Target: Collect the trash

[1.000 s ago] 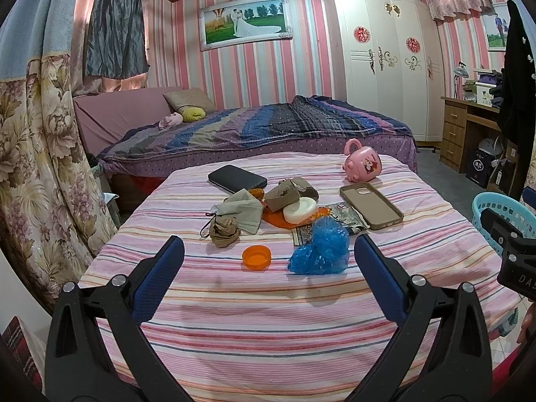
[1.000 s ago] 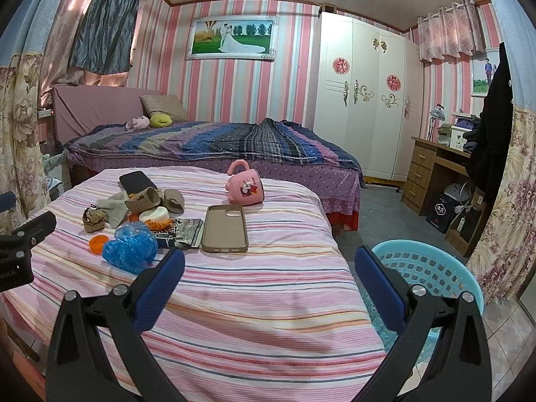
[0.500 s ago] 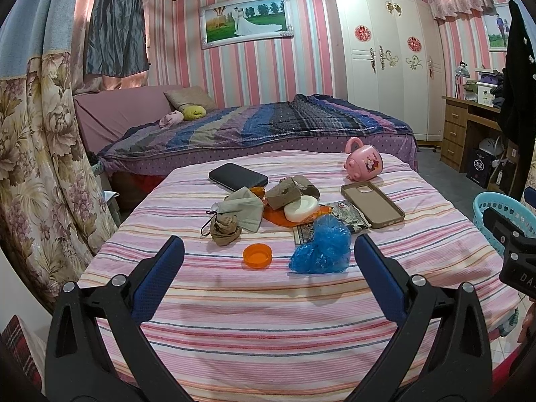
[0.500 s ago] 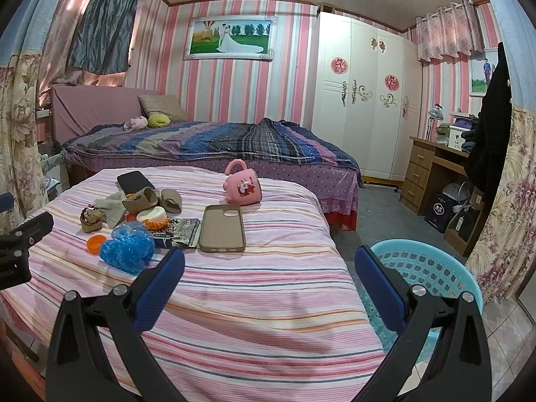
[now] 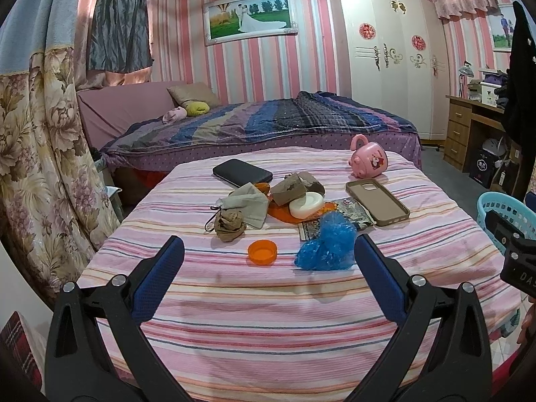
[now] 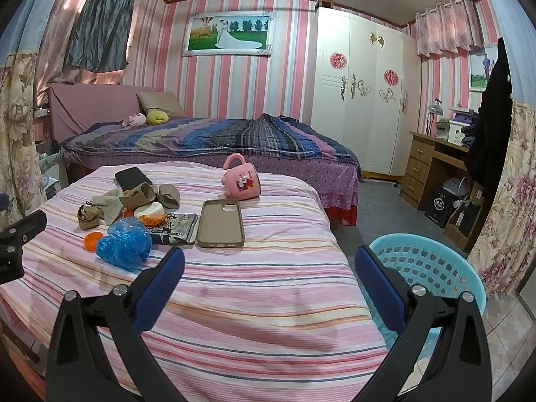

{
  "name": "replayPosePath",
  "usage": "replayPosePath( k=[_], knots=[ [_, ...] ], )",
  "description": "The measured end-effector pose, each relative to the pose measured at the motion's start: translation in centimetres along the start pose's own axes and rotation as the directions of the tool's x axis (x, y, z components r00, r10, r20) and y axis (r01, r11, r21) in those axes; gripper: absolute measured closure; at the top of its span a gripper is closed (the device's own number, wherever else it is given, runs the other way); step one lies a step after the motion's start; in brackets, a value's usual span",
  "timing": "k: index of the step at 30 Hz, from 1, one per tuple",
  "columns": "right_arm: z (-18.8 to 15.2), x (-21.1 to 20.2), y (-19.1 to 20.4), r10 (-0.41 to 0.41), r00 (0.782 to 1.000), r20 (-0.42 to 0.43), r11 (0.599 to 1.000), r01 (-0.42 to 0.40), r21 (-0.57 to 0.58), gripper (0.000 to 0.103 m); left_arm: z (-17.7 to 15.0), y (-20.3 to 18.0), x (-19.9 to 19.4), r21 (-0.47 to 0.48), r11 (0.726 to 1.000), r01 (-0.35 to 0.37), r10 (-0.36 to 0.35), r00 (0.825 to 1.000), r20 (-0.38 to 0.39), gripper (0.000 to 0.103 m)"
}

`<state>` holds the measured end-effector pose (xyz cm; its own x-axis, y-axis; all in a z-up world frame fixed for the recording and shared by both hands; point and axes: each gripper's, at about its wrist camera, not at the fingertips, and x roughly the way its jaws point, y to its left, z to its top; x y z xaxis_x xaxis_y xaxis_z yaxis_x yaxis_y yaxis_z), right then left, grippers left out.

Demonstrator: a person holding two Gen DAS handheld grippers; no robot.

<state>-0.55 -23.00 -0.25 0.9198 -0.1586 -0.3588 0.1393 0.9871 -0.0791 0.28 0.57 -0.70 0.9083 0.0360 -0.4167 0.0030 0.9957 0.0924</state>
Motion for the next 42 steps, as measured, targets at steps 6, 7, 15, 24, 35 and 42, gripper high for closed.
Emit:
replayPosePath(
  k=[6, 7, 15, 24, 35, 42],
  knots=[
    [0.2, 0.4, -0.2, 0.005, 1.0, -0.015, 1.0, -0.005, 0.013, 0.004, 0.1, 0.2, 0.1, -0.004, 1.0, 0.003, -0.003, 1.0, -0.012, 0.005],
    [0.4, 0.5, -0.2, 0.008, 1.0, -0.015, 1.0, -0.007, 0.017, 0.004, 0.2, 0.3, 0.2, -0.006, 1.0, 0.004, -0.004, 1.0, -0.019, 0.005],
    [3.4, 0.8, 0.4, 0.022, 0.999, 0.034, 1.0, -0.022, -0.007, 0.004, 3.5, 3.8, 0.9, -0.056, 0.998, -0.036, 0.035, 0.999, -0.017, 0.005],
    [5.8, 5.1, 3.7, 0.097, 0.994, -0.05, 0.994, -0.099, -0.042, 0.004, 6.5, 8.2, 4.4, -0.071, 0.991, -0.109, 0.108, 0.994, -0.023, 0.005],
    [2.5, 9.2, 9.3, 0.19, 0.973, -0.129, 0.976, -0.202, -0.086, 0.004, 2.3, 12.3, 9.2, -0.041, 0.978, -0.207, 0.2, 0.972, -0.126, 0.005],
    [0.6, 11.2, 13.3, 0.233, 0.95, -0.206, 0.958, -0.261, -0.12, 0.004, 1.3, 13.1, 10.5, -0.057, 0.979, -0.197, 0.185, 0.968, -0.171, 0.005]
  ],
)
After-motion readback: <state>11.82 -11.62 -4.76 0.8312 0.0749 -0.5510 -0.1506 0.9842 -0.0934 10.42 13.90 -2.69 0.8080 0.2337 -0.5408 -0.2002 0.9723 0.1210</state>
